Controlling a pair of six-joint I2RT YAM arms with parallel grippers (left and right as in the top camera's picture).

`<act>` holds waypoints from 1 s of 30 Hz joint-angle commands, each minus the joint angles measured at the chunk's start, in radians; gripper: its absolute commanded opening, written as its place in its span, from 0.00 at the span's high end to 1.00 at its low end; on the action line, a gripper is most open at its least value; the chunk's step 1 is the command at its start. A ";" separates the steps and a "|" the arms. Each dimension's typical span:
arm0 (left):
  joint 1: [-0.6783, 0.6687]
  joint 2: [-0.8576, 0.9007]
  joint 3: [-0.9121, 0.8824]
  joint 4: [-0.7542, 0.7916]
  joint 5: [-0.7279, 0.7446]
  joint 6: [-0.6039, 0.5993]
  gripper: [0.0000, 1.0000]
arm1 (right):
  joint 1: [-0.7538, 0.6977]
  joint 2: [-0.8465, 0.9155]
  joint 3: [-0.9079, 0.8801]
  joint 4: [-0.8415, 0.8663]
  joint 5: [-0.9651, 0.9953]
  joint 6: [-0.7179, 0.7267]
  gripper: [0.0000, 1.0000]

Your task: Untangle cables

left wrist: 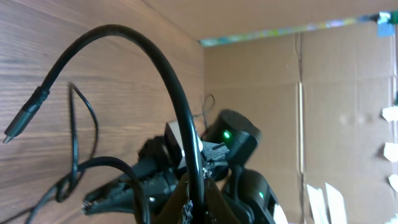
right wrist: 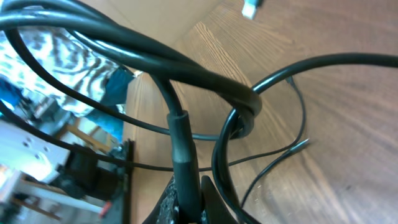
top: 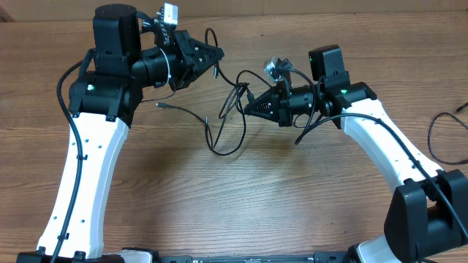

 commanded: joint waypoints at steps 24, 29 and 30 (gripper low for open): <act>-0.151 -0.012 0.008 0.016 -0.042 -0.003 0.95 | 0.135 -0.082 0.005 0.399 0.291 0.692 0.49; -0.148 -0.012 0.008 0.016 -0.031 -0.003 0.96 | 0.114 -0.082 0.005 0.393 0.296 0.691 0.21; -0.146 -0.012 0.008 0.017 -0.030 -0.003 0.96 | 0.108 -0.082 0.005 0.383 0.311 0.691 0.18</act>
